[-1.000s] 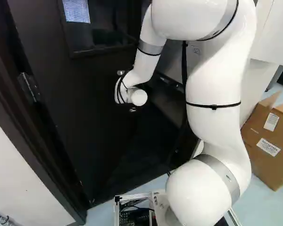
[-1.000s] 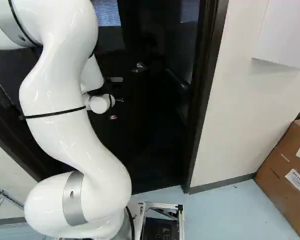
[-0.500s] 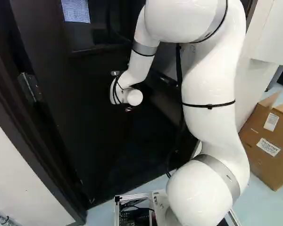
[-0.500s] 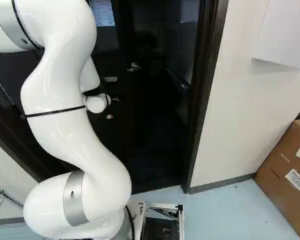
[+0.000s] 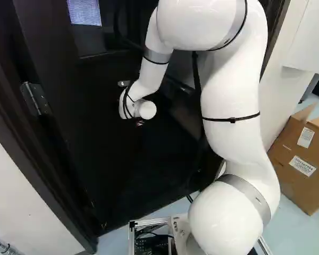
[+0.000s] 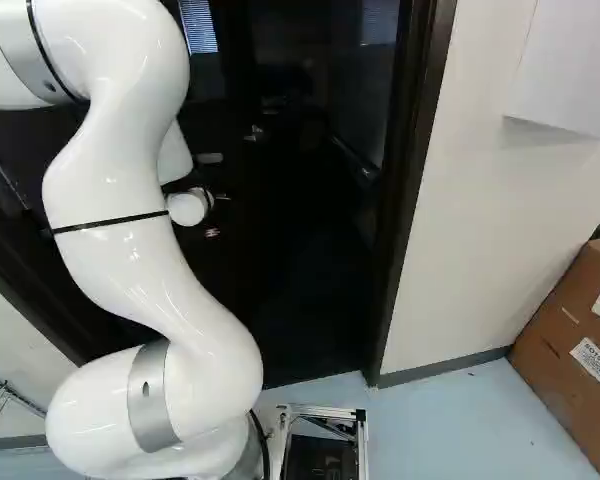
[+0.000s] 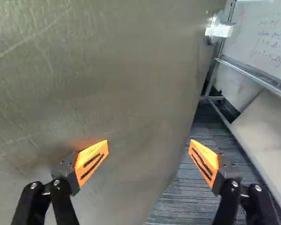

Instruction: Open the door and move inside

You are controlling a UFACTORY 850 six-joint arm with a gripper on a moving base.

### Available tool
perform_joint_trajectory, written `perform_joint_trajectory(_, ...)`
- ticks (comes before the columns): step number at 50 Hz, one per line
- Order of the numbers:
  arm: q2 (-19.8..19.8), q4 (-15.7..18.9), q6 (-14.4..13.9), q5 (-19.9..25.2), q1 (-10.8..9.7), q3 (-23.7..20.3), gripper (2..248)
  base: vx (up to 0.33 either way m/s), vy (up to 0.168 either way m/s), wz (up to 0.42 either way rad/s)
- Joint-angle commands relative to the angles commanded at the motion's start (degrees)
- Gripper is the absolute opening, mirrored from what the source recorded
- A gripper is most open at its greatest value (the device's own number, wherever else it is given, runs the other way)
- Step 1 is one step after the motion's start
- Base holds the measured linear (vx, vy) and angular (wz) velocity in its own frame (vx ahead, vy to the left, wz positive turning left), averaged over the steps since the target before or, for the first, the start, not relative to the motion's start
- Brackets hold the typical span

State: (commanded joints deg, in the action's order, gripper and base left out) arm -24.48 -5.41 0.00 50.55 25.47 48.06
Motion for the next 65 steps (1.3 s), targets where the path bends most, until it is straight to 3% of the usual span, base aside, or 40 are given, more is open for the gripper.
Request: perform_joint_trajectory(65, -5.4, 8.2, 0.0, 0.0, 6.1, 7.0, 247, 0.0, 0.0, 0.0)
